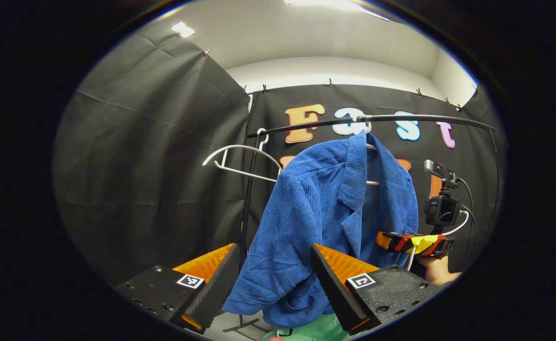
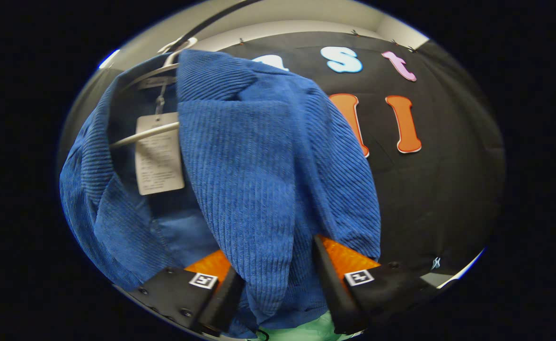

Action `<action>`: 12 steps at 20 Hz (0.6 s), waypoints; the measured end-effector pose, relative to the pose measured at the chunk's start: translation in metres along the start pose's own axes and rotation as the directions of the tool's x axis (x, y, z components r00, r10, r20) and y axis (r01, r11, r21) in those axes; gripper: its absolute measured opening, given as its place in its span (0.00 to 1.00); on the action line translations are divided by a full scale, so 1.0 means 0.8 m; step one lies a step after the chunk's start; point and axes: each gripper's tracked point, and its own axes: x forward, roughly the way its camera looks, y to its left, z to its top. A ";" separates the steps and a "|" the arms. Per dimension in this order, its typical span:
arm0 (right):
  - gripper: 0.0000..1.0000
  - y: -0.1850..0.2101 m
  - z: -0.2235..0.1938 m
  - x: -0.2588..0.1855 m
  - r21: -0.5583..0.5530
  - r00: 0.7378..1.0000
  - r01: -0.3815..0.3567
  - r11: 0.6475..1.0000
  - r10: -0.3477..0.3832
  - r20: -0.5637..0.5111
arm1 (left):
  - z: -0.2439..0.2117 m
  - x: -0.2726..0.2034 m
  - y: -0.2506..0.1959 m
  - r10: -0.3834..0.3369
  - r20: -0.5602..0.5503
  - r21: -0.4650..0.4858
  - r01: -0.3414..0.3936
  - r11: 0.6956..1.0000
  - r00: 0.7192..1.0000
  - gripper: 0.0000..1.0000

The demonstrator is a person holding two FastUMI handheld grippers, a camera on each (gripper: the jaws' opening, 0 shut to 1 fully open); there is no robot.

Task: Grasp the clothes on the hanger with both hands and then place them into the laundry hamper below.

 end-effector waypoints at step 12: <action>0.10 -0.077 0.156 -0.107 -0.143 0.942 -0.238 0.961 0.264 0.205 | -0.029 0.047 -0.176 -0.071 -0.011 -0.016 0.071 0.997 0.997 0.92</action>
